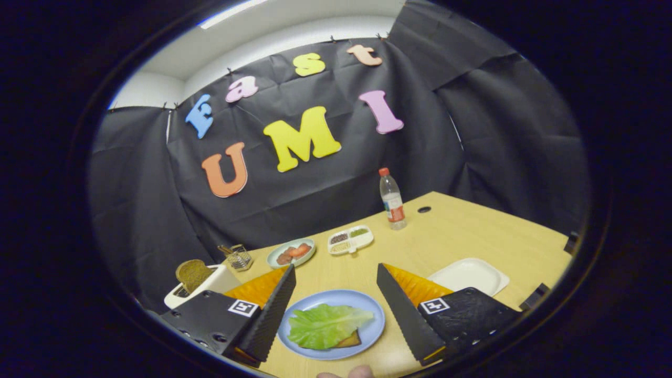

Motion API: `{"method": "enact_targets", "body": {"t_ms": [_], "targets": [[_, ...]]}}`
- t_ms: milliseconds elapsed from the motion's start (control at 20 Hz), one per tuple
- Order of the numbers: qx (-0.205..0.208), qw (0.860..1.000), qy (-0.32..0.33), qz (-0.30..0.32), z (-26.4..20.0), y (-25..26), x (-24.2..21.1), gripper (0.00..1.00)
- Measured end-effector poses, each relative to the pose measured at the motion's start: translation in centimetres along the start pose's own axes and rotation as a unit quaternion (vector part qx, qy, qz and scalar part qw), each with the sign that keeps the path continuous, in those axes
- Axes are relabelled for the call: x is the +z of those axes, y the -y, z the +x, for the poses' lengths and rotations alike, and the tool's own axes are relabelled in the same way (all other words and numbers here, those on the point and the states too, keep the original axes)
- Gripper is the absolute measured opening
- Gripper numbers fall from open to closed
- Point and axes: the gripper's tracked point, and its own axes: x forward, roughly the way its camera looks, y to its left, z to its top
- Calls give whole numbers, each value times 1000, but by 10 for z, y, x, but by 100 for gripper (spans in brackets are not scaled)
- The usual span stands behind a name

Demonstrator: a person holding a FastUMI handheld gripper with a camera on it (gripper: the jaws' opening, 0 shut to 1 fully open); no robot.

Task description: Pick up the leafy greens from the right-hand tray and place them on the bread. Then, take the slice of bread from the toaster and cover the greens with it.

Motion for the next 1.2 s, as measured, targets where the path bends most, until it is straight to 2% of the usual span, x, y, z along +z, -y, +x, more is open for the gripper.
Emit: {"method": "enact_targets", "body": {"t_ms": [300, 650, 950, 1200], "targets": [[35, 997, 28, -66, -14, -101, 23, 96], [74, 991, 30, -110, -5, -217, 0, 96], [57, 991, 21, -116, 20, -257, -37, 96], [35, 991, -35, -121, 55, -268, -80, 96]]}}
